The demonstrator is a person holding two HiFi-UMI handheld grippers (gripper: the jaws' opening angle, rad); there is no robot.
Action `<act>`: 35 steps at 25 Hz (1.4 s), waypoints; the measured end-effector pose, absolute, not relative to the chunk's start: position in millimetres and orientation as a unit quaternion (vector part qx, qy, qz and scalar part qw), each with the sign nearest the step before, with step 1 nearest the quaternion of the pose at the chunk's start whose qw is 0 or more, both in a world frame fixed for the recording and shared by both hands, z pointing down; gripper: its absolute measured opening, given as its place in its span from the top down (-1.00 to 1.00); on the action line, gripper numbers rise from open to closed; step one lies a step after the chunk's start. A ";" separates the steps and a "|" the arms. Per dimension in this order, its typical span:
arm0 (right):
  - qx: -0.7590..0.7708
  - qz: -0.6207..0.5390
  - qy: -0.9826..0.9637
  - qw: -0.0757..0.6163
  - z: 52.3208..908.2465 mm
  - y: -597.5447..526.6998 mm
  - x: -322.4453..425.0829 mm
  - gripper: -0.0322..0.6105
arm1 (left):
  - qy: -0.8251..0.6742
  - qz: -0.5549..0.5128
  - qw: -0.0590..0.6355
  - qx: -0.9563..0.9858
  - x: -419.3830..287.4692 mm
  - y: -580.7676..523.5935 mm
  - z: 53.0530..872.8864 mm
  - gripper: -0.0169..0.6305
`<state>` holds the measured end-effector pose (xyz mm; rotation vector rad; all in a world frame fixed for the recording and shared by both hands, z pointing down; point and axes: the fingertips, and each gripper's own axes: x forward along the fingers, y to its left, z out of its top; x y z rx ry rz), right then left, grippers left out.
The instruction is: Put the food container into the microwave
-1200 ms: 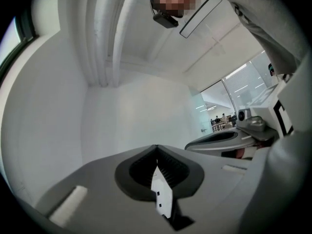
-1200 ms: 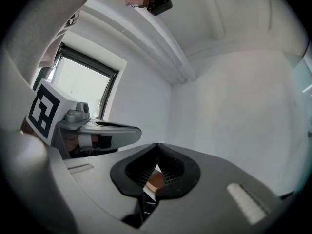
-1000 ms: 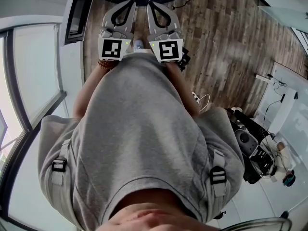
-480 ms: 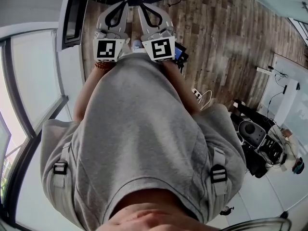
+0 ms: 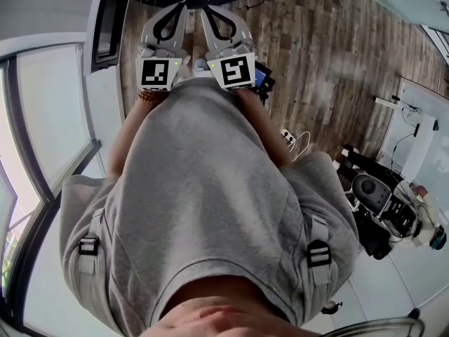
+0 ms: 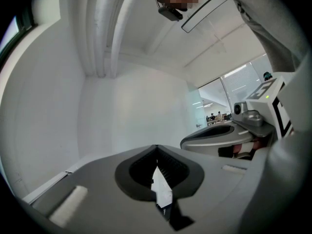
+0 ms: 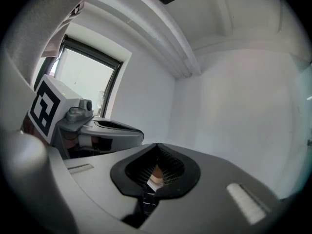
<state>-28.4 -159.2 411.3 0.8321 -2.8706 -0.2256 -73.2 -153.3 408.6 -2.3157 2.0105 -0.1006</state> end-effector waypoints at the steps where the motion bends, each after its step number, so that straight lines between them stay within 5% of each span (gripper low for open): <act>1: 0.275 -0.075 -0.956 0.072 411.6 -158.6 -28.6 0.86 | 0.655 -0.030 0.041 -0.754 -73.3 -153.2 407.4 0.94; 35: 0.261 -0.083 -0.958 0.084 419.9 -168.2 -31.0 0.87 | 0.662 -0.028 0.042 -0.747 -76.0 -161.5 409.2 0.94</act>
